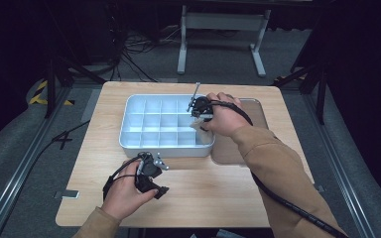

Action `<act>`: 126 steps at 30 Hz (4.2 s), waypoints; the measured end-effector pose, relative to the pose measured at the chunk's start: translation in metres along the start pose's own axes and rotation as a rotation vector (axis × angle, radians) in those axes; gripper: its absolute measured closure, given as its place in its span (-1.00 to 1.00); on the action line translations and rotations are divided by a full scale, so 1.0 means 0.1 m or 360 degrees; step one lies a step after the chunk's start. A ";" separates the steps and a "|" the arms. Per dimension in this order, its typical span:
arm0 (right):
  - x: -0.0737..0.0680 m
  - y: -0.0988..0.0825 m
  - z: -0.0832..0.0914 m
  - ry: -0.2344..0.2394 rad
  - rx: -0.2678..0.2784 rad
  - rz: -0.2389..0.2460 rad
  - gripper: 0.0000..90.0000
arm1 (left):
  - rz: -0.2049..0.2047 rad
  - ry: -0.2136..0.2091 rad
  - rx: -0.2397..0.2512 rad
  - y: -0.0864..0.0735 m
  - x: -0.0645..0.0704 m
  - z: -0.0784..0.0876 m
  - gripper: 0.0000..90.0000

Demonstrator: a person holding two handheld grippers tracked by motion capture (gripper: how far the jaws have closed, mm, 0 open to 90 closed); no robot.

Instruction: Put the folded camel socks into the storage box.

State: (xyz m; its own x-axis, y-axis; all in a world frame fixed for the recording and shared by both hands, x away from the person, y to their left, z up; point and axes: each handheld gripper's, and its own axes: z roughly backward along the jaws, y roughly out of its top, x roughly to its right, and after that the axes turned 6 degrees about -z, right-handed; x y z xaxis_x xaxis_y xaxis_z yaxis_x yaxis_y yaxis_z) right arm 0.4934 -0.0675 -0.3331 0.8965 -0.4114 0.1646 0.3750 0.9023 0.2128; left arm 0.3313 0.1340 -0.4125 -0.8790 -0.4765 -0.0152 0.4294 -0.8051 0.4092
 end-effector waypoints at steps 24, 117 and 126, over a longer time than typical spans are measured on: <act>-0.04 -0.03 -0.30 0.0036 -0.0078 -0.0046 0.67 | 0.0010 -0.0016 -0.0013 0.00 0.00 -0.02 -0.25; -0.06 -0.97 0.53 0.0099 0.0480 -0.0233 0.13 | 0.0061 0.0025 0.0001 -0.09 0.00 -0.01 -0.25; -0.06 -1.26 0.59 0.0097 0.0515 -0.0274 0.07 | 0.0064 0.0023 0.0005 -0.07 0.00 -0.02 -0.25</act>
State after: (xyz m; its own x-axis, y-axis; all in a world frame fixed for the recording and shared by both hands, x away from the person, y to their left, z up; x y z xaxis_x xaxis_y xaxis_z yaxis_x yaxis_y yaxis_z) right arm 0.4268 -0.1863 -0.3042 0.8429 -0.5363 0.0446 0.4360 0.7291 0.5275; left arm 0.3287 0.1389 -0.4168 -0.8578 -0.5138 -0.0120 0.4638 -0.7839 0.4129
